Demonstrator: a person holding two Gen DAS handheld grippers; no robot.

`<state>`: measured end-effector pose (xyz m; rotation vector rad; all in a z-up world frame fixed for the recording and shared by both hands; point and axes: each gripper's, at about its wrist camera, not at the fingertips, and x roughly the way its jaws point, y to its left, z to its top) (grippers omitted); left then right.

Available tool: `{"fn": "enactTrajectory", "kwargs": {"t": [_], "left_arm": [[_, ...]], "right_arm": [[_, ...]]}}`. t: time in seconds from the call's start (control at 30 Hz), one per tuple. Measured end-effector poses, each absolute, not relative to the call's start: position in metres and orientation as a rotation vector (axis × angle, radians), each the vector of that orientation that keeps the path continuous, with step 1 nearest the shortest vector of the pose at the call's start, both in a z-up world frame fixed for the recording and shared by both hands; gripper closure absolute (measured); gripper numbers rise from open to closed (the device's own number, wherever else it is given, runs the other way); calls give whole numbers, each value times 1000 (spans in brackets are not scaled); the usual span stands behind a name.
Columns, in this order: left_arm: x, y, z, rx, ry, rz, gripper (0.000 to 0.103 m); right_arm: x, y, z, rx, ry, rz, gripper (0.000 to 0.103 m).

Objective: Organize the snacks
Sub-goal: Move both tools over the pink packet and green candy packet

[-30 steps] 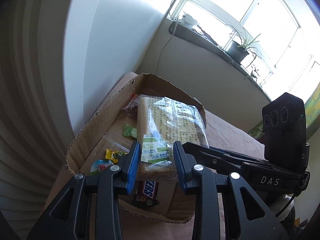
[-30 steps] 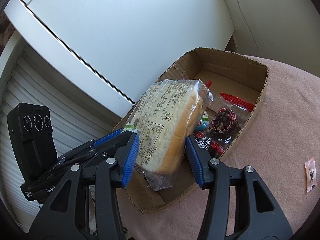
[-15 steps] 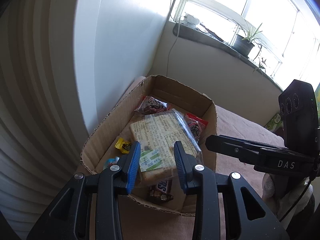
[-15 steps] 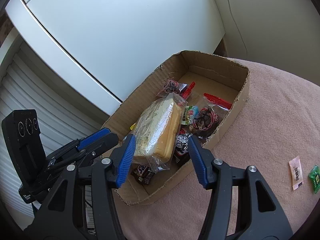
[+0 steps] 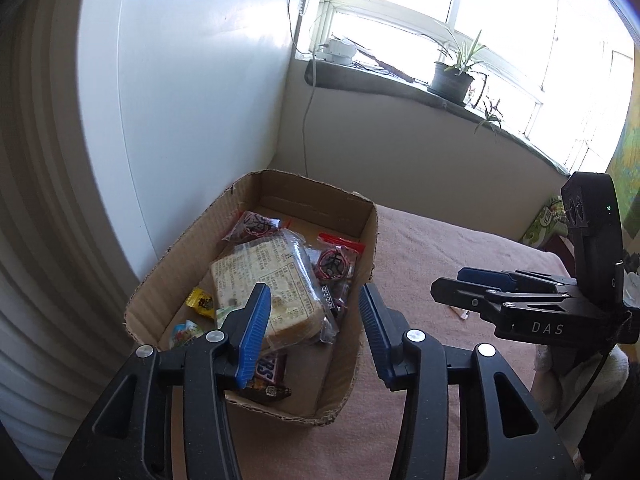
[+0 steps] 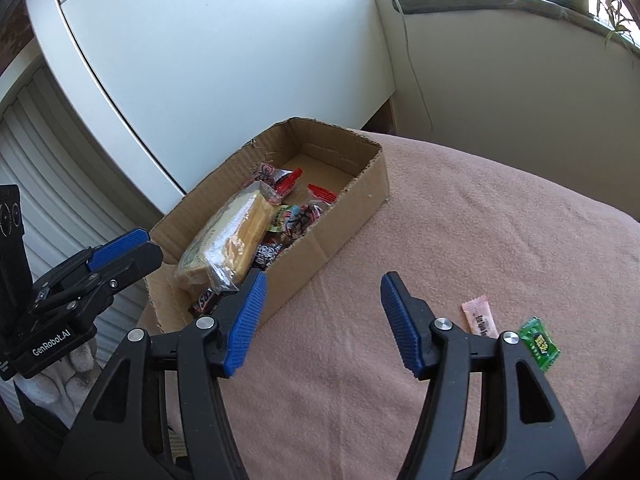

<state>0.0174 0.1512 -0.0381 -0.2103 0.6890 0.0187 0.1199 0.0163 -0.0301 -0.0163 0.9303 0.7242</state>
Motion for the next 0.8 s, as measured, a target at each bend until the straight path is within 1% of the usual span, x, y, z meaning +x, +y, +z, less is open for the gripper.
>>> {"fn": "enactTrajectory", "kwargs": {"t": [0.03,0.07,0.1,0.4,0.6,0.7,0.73,0.77,0.8], "left_arm": [[18,147,-38,-208,689,10,58],[19,143,-38,-206,690,0,58],[20,139,-38,-205,692,-11,58],[36,93,-50,-198,738,-112,58],[55,59,-68,-193,800,-194,58],[68,45,-79,-210,842,-237,58],[72,41,-82,-218,856,-252,58],[76,37,-86,-226,871,-268,58],[81,33,-89,-231,884,-278,58]], "right_arm": [[120,9,-30,-17,920,703,25],[120,-2,-29,-10,903,688,20],[119,-12,-27,-3,885,675,19],[119,-83,-31,-12,835,597,19],[116,-97,-47,-214,825,541,19],[118,-101,-59,-278,854,555,19],[119,-103,-64,-286,867,560,21],[121,-106,-67,-292,879,566,27],[123,-107,-72,-294,893,573,30]]}}
